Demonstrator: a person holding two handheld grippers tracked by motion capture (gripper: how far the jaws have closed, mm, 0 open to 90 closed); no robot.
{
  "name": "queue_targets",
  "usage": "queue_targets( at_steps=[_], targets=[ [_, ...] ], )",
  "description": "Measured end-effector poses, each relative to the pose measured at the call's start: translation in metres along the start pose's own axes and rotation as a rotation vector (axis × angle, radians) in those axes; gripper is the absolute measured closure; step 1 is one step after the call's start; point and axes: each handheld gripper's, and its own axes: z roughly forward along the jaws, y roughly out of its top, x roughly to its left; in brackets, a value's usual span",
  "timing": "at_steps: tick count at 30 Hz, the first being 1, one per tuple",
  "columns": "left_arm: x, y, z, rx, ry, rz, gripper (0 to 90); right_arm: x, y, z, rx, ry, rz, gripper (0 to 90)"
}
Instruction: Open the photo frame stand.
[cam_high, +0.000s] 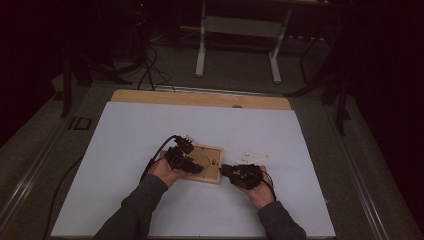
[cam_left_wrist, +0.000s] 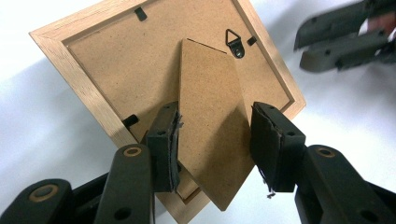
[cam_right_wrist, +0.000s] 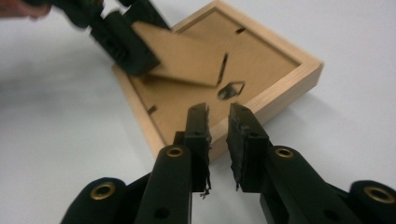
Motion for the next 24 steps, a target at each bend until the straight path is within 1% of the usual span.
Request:
queue_targets(
  at_steps=[3, 6, 10, 16, 19, 22, 24],
  targets=[
    [-0.002, -0.003, 0.0, -0.016, 0.008, 0.006, 55.3, -0.003, 0.006, -0.001, -0.007, -0.005, 0.006, 75.1],
    [-0.004, -0.005, -0.001, -0.029, 0.017, 0.019, 55.3, -0.007, 0.009, 0.0, 0.002, -0.008, 0.012, 72.7],
    [-0.007, -0.008, -0.001, -0.047, 0.034, 0.038, 55.2, -0.012, 0.012, 0.001, 0.014, -0.006, 0.028, 69.0],
    [-0.01, -0.013, -0.002, -0.073, 0.051, 0.057, 55.2, -0.02, 0.014, 0.003, 0.024, -0.009, 0.058, 64.1],
    [-0.011, -0.015, -0.002, -0.081, 0.056, 0.064, 55.2, -0.024, 0.016, 0.004, 0.027, -0.004, 0.076, 61.3],
    [-0.013, -0.017, -0.002, -0.096, 0.061, 0.071, 55.2, -0.027, 0.018, 0.005, 0.038, 0.002, 0.076, 56.9],
    [-0.013, -0.018, -0.002, -0.099, 0.062, 0.074, 55.2, -0.029, 0.02, 0.006, 0.041, 0.009, 0.087, 54.7]
  ],
)
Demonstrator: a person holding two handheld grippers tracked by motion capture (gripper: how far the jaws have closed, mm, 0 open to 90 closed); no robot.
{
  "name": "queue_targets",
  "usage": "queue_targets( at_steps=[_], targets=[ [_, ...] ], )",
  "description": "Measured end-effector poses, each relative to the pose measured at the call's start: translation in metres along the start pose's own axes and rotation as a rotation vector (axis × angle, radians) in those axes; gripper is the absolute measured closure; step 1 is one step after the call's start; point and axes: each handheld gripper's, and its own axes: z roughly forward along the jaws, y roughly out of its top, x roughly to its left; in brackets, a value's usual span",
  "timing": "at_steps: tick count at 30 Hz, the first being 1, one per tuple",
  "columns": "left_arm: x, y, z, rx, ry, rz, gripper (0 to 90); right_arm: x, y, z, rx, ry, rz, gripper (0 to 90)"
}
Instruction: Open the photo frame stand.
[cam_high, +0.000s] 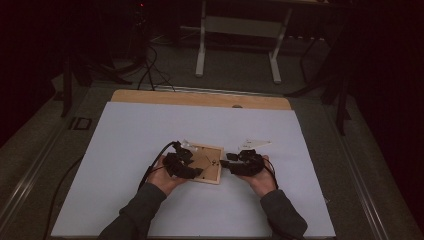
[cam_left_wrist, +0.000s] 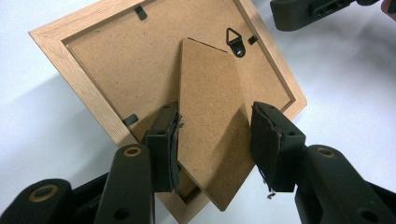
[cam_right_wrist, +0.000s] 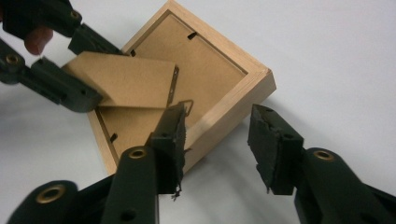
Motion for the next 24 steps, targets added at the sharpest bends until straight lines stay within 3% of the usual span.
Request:
queue_targets(
  at_steps=[16, 24],
  targets=[
    [-0.009, -0.011, -0.002, -0.062, 0.046, 0.048, 55.1, -0.008, 0.008, 0.009, 0.037, 0.051, 0.064, 43.1],
    [-0.015, -0.017, -0.002, -0.091, 0.075, 0.084, 55.0, -0.01, 0.01, 0.012, 0.035, 0.074, 0.087, 42.8]
  ],
)
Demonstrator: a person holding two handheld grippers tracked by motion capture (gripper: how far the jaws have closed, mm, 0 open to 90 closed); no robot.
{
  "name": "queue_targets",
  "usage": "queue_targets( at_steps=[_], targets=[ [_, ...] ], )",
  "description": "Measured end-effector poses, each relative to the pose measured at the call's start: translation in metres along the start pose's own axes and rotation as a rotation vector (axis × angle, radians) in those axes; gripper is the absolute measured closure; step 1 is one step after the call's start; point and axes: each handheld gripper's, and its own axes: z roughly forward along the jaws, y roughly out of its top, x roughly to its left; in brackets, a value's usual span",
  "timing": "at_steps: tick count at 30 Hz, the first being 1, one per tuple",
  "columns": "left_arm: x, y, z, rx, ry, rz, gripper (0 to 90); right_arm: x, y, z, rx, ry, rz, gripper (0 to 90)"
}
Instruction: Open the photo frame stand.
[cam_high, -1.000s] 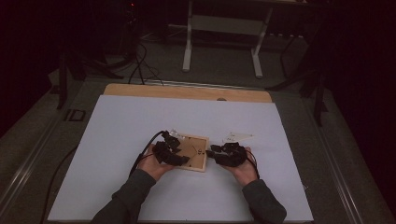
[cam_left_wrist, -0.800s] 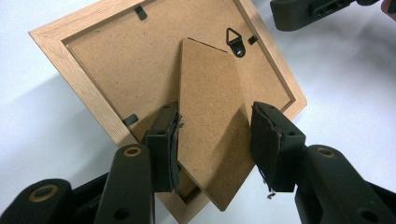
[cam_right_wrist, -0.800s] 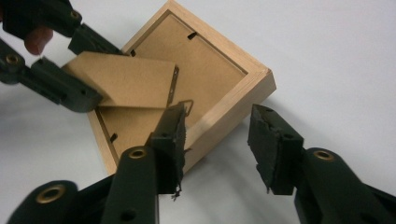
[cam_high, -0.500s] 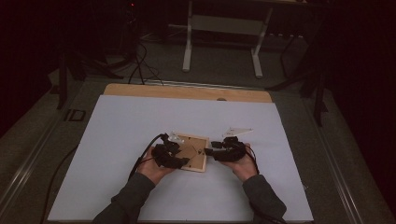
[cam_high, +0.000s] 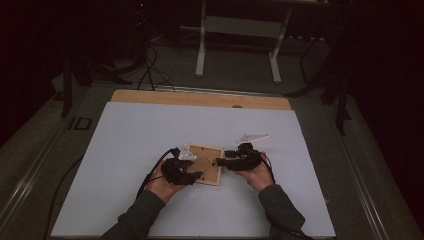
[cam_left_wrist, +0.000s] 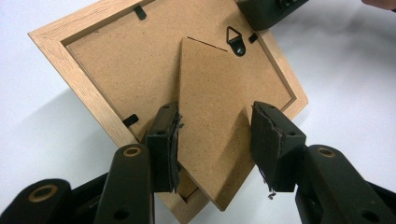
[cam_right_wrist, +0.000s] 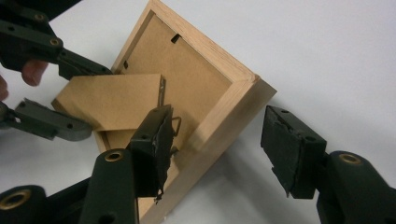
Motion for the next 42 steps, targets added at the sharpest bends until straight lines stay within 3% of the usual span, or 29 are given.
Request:
queue_targets(
  at_steps=[12, 21, 25, 33, 36, 37, 40, 42],
  targets=[
    [-0.006, -0.006, -0.001, -0.036, 0.025, 0.05, 54.9, -0.003, 0.004, 0.002, 0.007, 0.022, 0.015, 42.7],
    [-0.007, -0.009, -0.002, -0.061, 0.027, 0.085, 54.6, -0.006, 0.004, 0.005, 0.001, 0.062, 0.042, 44.5],
    [-0.005, -0.01, -0.002, -0.061, 0.02, 0.098, 54.5, -0.01, 0.004, 0.005, -0.006, 0.105, 0.07, 47.5],
    [0.002, -0.008, -0.003, -0.042, -0.053, 0.081, 54.5, -0.01, 0.002, 0.003, -0.016, 0.124, 0.072, 50.4],
    [0.009, -0.007, -0.004, -0.031, -0.12, 0.036, 53.8, -0.009, 0.002, 0.002, -0.019, 0.126, 0.07, 51.1],
    [0.009, -0.007, -0.004, -0.031, -0.12, 0.036, 53.3, -0.009, 0.002, 0.002, -0.019, 0.126, 0.07, 51.1],
    [0.017, -0.005, -0.004, -0.025, -0.182, -0.022, 54.4, -0.009, 0.002, 0.001, -0.025, 0.127, 0.063, 51.6],
    [0.019, -0.004, -0.004, -0.019, -0.194, -0.046, 56.5, -0.008, 0.002, 0.001, -0.024, 0.128, 0.063, 51.9]
  ],
)
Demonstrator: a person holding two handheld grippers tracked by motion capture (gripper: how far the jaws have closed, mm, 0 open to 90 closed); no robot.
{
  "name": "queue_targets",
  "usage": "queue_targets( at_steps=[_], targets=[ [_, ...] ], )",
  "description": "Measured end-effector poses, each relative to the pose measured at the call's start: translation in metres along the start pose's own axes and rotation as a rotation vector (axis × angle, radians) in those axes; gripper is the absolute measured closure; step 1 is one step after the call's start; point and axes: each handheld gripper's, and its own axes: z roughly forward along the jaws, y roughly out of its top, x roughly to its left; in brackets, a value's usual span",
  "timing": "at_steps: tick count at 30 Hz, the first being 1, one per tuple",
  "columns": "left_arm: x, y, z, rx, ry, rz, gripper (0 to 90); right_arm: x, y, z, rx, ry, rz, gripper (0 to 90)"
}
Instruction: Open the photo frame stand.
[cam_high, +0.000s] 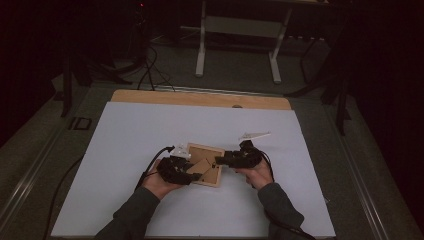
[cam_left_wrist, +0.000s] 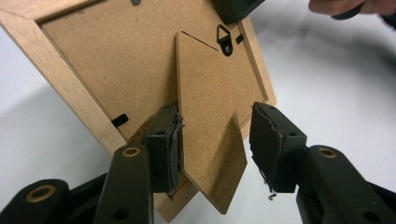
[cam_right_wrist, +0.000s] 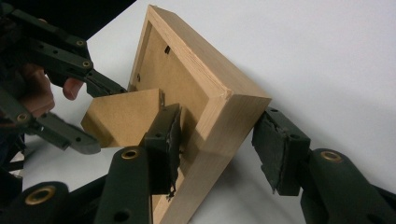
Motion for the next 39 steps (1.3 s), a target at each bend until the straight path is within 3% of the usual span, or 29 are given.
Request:
queue_targets(
  at_steps=[5, 11, 18, 39],
  targets=[
    [0.004, 0.001, -0.002, 0.007, -0.016, -0.028, 63.8, 0.001, 0.0, -0.002, -0.006, 0.001, -0.014, 53.5],
    [0.002, 0.002, -0.002, 0.014, -0.008, -0.022, 67.8, 0.004, 0.001, -0.003, -0.017, -0.001, -0.024, 55.1],
    [0.0, 0.005, 0.0, 0.019, 0.025, -0.007, 70.8, 0.008, 0.002, -0.009, -0.055, -0.011, -0.036, 59.3],
    [-0.003, 0.013, 0.007, 0.016, 0.102, 0.035, 72.3, 0.011, 0.008, -0.019, -0.085, -0.051, -0.079, 60.5]
  ],
)
